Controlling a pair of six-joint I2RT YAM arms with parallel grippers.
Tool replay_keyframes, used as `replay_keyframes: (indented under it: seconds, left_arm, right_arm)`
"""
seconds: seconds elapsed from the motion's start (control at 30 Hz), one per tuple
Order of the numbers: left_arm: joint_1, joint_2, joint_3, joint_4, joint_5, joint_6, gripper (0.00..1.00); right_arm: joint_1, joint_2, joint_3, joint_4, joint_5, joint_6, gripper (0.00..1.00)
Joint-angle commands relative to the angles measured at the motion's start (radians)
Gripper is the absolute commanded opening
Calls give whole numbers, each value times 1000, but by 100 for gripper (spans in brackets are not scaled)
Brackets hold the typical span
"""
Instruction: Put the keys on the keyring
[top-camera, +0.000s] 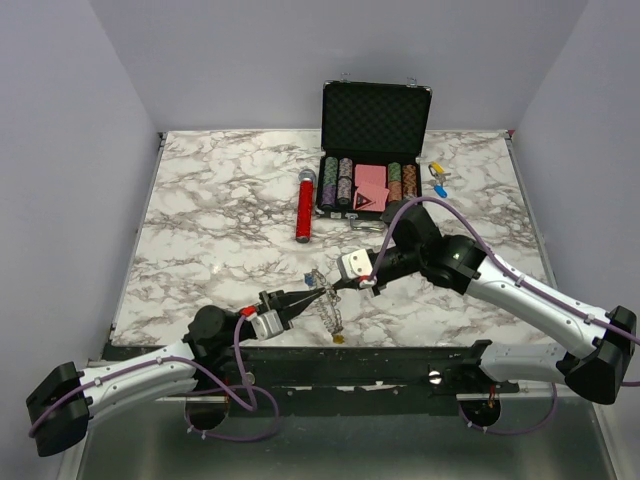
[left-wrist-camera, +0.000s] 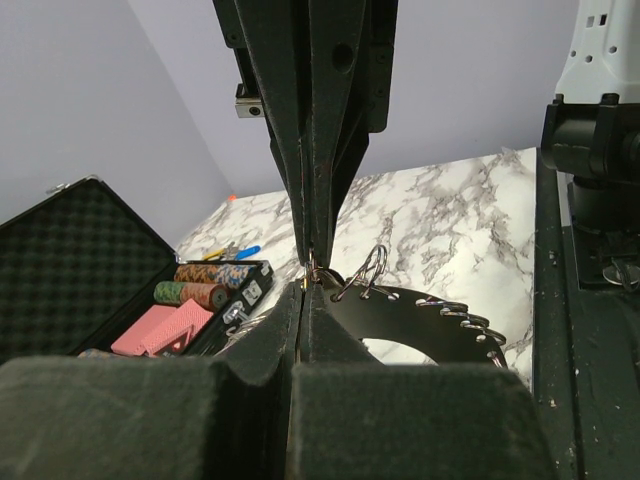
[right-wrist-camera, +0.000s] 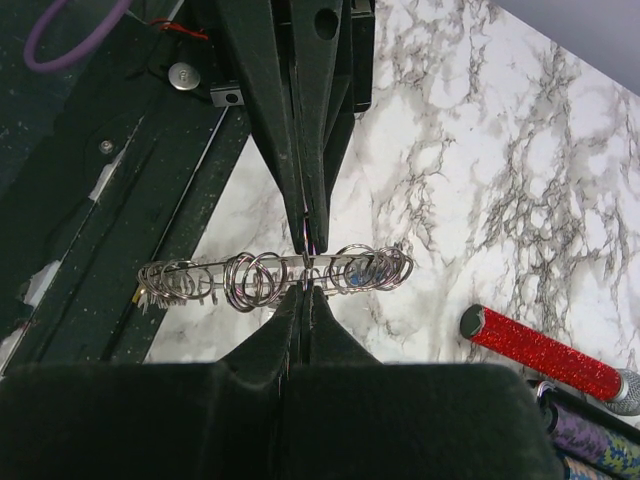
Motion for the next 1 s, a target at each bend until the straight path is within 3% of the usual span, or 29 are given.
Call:
replay_keyframes:
  seconds: [0.0,0.97]
  left_arm:
    - [2,-12,-39,51,27,-9,0]
    - [2,14,-39,73,35,-13,0]
  right_arm:
    - [6,5,-9,30,17,26,0]
    - [8,12,-1,43,-25,36,0]
